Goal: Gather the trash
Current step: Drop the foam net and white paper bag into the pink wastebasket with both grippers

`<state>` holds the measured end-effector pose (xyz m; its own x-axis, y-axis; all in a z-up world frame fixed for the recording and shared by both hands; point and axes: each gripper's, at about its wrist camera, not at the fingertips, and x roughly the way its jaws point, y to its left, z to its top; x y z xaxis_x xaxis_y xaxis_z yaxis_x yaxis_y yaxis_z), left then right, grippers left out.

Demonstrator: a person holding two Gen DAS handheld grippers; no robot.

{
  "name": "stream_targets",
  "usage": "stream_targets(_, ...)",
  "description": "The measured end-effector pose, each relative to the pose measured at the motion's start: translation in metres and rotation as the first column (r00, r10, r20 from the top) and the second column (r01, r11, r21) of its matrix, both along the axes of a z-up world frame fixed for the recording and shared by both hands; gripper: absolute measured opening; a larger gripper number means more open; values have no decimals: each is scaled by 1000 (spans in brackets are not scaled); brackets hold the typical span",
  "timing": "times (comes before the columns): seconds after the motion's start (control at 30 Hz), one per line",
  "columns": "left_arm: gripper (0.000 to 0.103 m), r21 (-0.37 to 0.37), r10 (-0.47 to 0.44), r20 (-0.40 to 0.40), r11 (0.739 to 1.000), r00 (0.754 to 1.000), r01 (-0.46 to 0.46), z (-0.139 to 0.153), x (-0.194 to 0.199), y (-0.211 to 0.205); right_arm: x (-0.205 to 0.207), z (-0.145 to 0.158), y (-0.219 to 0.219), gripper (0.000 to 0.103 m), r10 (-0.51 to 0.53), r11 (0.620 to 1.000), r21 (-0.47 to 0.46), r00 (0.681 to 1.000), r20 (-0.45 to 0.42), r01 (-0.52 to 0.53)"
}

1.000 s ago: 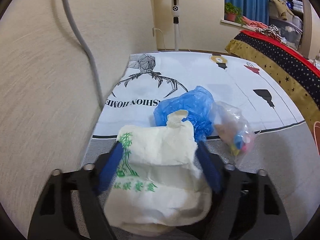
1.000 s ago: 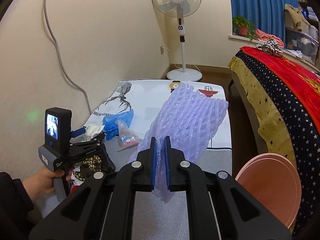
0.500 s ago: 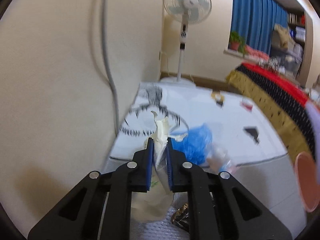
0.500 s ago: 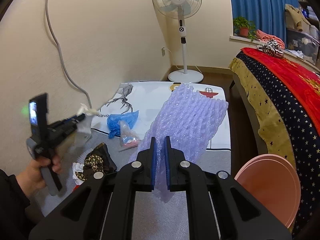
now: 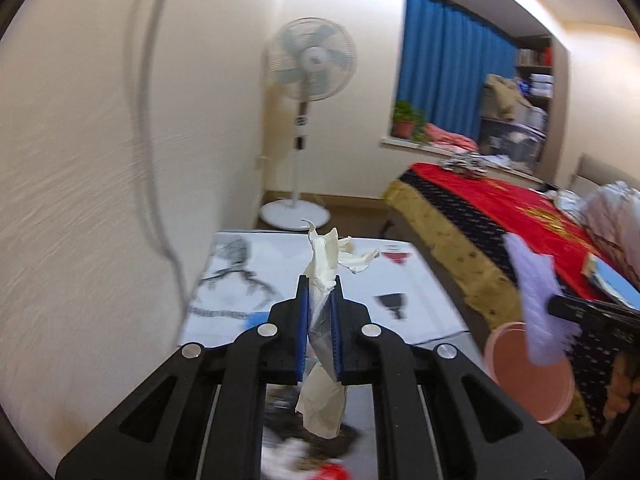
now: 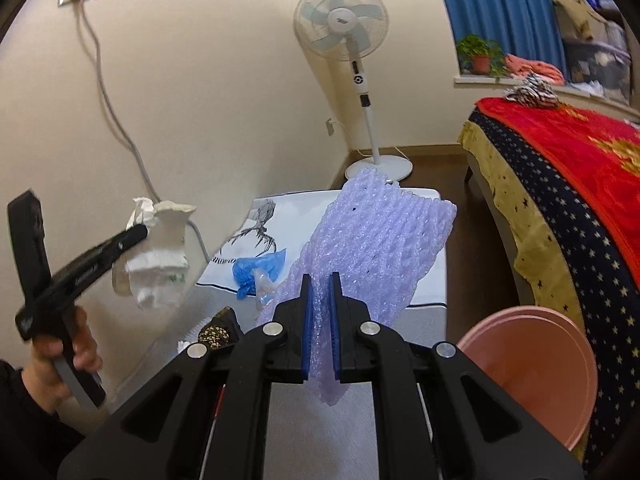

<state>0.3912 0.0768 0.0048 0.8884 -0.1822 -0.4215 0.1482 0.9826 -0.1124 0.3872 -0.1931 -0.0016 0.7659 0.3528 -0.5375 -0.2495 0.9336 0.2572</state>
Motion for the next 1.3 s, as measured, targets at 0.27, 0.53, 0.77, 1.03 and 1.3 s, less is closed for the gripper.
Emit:
stream_targets(0.27, 10, -78, -175, 11, 981, 985, 175, 12, -18, -96, -32, 10, -72, 8, -84, 995, -59, 996, -32, 82)
stream_targets(0.53, 10, -59, -345, -34, 938, 938, 343, -15, -12, -210, -35, -36, -151, 9, -197, 977, -102, 972, -128, 185)
stream_targets(0.77, 10, -60, -406, -87, 914, 910, 402, -45, 0, -265, -20, -64, -179, 9, -199, 977, -111, 965, -172, 182)
stream_targets(1.03, 10, -62, -433, -128, 902, 892, 428, -65, 16, -288, -19, -75, -182, 43, -225, 966, -170, 955, -195, 193)
stream_targets(1.3, 10, -40, -470, -174, 882, 866, 470, -81, 22, -312, -26, -66, -196, 56, -298, 939, -229, 940, -165, 257)
